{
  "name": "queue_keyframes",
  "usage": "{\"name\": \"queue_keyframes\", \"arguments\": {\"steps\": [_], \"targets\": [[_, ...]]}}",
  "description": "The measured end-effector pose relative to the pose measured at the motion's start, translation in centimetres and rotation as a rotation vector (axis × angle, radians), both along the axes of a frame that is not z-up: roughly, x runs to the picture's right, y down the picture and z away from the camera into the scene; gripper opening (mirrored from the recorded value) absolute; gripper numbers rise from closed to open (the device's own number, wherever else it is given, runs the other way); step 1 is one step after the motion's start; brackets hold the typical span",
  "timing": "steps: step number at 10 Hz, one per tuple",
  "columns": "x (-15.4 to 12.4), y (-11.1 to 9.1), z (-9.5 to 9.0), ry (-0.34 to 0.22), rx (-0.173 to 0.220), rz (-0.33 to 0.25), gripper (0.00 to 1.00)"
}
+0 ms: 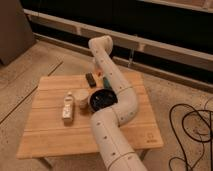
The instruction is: Place the pepper on the white sponge
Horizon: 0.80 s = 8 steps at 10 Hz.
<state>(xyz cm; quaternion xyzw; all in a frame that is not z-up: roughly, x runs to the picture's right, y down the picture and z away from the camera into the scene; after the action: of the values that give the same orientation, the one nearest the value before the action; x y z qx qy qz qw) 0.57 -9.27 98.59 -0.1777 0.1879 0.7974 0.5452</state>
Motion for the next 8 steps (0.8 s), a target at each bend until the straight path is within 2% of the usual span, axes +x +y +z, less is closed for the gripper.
{"name": "queue_keyframes", "arguments": {"steps": [3, 8], "targets": [[1.7, 2.2, 1.9, 0.008, -0.038, 0.039, 0.00], [1.3, 4.7, 3.8, -0.001, -0.082, 0.030, 0.00]]}}
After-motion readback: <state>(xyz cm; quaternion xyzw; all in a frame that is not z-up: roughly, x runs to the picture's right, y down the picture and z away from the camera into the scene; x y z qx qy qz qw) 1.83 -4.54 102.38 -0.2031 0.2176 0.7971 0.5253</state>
